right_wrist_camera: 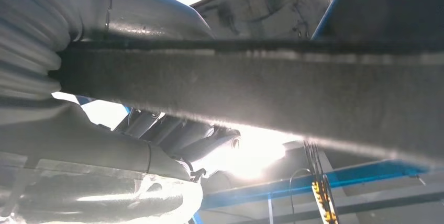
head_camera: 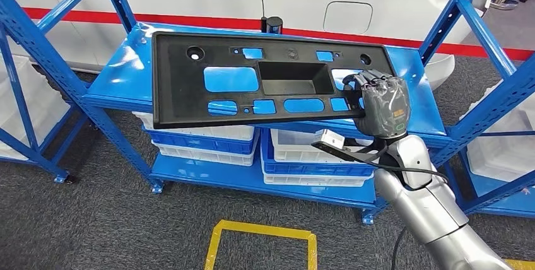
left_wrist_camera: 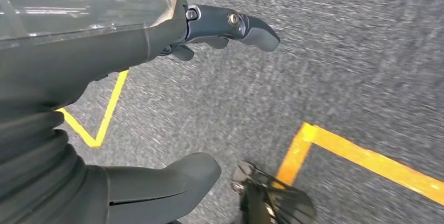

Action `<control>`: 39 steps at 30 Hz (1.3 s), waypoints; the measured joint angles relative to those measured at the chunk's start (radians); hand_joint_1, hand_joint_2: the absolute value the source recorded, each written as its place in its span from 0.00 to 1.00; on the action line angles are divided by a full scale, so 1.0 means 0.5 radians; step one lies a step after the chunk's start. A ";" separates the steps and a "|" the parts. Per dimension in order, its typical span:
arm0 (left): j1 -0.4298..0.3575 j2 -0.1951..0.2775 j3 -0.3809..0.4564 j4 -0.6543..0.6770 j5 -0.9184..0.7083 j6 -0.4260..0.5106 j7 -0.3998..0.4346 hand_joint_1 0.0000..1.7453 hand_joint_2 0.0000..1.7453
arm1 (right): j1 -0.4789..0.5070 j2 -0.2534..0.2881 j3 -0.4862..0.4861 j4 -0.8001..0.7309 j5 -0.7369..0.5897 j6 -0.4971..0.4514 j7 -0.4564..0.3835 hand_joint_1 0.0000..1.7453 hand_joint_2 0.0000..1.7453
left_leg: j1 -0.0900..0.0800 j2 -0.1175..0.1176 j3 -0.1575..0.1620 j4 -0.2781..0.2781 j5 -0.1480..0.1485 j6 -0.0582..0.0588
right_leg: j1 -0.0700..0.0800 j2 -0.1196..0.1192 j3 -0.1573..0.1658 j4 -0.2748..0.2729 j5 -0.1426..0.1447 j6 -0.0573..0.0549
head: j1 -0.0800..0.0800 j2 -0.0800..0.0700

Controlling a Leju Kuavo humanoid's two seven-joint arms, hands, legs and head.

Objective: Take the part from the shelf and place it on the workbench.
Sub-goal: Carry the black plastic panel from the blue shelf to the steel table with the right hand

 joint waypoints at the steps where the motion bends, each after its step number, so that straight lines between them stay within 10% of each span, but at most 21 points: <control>1: 0.001 0.000 0.001 0.000 0.001 -0.002 0.000 0.00 1.00 | 0.008 -0.005 0.000 0.000 -0.001 0.000 0.000 1.00 1.00 | -0.002 0.000 -0.025 0.002 0.018 0.000 | 0.000 0.000 -0.010 0.092 -0.030 0.010 | 0.004 0.000; 4: 0.002 -0.001 0.005 0.000 0.005 -0.012 0.001 0.00 1.00 | 0.031 -0.011 0.000 -0.008 0.005 0.000 0.000 1.00 1.00 | -0.003 -0.001 -0.093 0.012 0.068 -0.012 | 0.000 0.000 0.189 -0.079 0.050 0.058 | 0.013 0.000; 6: 0.001 -0.003 0.006 0.000 0.011 -0.017 0.002 0.00 1.00 | 0.036 -0.008 -0.001 -0.024 0.015 0.001 0.001 1.00 1.00 | -0.008 -0.001 -0.127 0.024 0.095 -0.031 | 0.010 0.002 0.406 -0.388 0.069 0.050 | 0.015 0.000; 8: 0.002 -0.006 0.007 -0.001 0.016 -0.018 0.005 0.00 1.00 | 0.039 -0.005 -0.001 -0.037 0.022 0.005 0.003 1.00 1.00 | -0.013 -0.002 -0.143 0.030 0.121 -0.052 | 0.024 0.005 0.481 -0.523 0.049 0.023 | 0.013 0.001; 11: 0.007 -0.008 0.008 -0.001 0.018 -0.021 0.009 0.00 1.00 | 0.046 0.009 0.000 -0.049 0.062 0.015 0.023 1.00 1.00 | -0.007 -0.009 -0.166 0.057 0.099 -0.087 | 0.007 0.002 0.440 -0.526 0.084 -0.025 | 0.008 0.000; 16: 0.009 -0.008 0.009 -0.001 0.019 -0.034 0.019 0.00 1.00 | 0.079 0.071 0.001 -0.067 0.196 0.040 0.079 1.00 1.00 | 0.015 -0.011 -0.320 0.569 -0.274 -0.143 | -0.005 -0.005 0.330 -0.522 0.186 -0.072 | -0.022 0.000; 18: 0.009 -0.008 0.009 -0.001 0.019 -0.041 0.022 0.00 1.00 | 0.105 0.097 0.001 -0.075 0.246 0.044 0.096 1.00 1.00 | 0.020 -0.010 -0.268 0.612 -0.219 -0.148 | -0.004 -0.005 0.272 -0.508 0.221 -0.061 | -0.027 0.000; 20: 0.007 -0.008 0.009 -0.002 0.019 -0.044 0.025 0.00 1.00 | 0.122 0.117 -0.001 -0.087 0.269 0.045 0.102 1.00 1.00 | 0.021 -0.011 -0.076 0.379 -0.136 -0.135 | -0.004 -0.004 0.227 -0.492 0.247 -0.046 | -0.035 0.000; 23: 0.002 -0.008 0.008 -0.004 0.019 -0.045 0.027 0.00 1.00 | 0.129 0.142 -0.010 -0.107 0.299 0.056 0.119 1.00 1.00 | 0.007 -0.015 0.147 0.043 -0.163 -0.098 | 0.004 -0.009 0.201 -0.486 0.290 -0.009 | -0.031 0.001; 28: -0.001 -0.014 0.009 -0.004 0.030 -0.051 0.031 0.00 1.00 | 0.152 0.181 -0.027 -0.130 0.380 0.091 0.142 1.00 1.00 | 0.007 0.006 0.095 -0.016 -0.070 -0.013 | 0.012 -0.006 0.139 -0.432 0.243 0.014 | -0.024 0.000; 36: -0.004 -0.014 0.009 -0.005 0.030 -0.051 0.031 0.00 1.00 | 0.159 0.187 -0.031 -0.135 0.393 0.096 0.143 1.00 1.00 | 0.005 0.007 0.076 -0.016 -0.052 -0.003 | 0.011 -0.004 0.109 -0.370 0.172 -0.002 | -0.017 0.000; 39: -0.005 -0.017 0.010 -0.006 0.031 -0.058 0.028 0.00 1.00 | 0.205 0.211 -0.048 -0.152 0.447 0.111 0.155 1.00 1.00 | 0.001 0.010 -0.038 -0.005 0.031 -0.005 | 0.001 -0.004 0.061 -0.001 -0.004 0.010 | 0.004 0.000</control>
